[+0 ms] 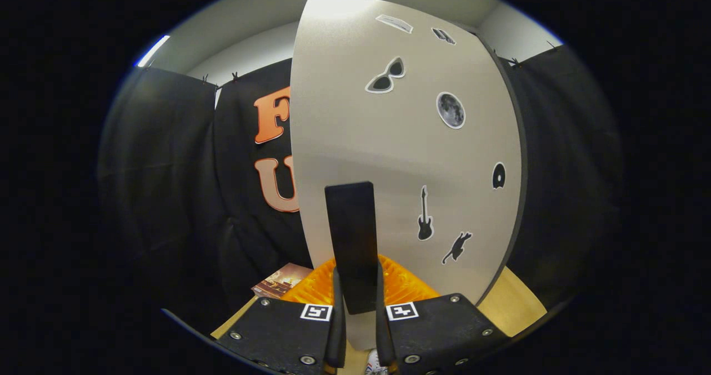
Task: Open the shoe cabinet door, grab the shoes and put them into the shoe cabinet, then close the shoe cabinet door.
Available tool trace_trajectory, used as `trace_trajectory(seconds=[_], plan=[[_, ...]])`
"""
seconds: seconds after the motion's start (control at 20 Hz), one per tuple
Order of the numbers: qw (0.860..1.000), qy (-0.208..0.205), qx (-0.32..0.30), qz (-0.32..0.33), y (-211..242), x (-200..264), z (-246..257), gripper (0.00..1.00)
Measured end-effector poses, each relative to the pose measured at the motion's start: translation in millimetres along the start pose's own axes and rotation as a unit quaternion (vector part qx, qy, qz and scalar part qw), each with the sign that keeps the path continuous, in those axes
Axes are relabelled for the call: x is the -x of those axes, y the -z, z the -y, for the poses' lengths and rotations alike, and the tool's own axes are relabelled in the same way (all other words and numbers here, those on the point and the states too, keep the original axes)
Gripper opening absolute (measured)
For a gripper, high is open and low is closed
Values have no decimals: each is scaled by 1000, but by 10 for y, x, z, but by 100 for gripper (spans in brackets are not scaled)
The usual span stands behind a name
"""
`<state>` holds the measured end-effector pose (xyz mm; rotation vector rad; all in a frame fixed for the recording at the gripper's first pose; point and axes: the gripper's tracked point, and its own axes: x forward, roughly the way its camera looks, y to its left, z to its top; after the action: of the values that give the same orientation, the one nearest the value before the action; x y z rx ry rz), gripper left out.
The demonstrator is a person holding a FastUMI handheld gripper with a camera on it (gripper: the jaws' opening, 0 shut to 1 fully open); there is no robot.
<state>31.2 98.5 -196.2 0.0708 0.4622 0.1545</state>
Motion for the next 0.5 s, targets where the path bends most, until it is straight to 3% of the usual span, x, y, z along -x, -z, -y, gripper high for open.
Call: trace_trajectory(seconds=[0.2, 0.5], plan=[[1000, 1, -9, -3, 12, 222, 171, 21], [999, 36, -15, 0, 14, 672, 570, 21]])
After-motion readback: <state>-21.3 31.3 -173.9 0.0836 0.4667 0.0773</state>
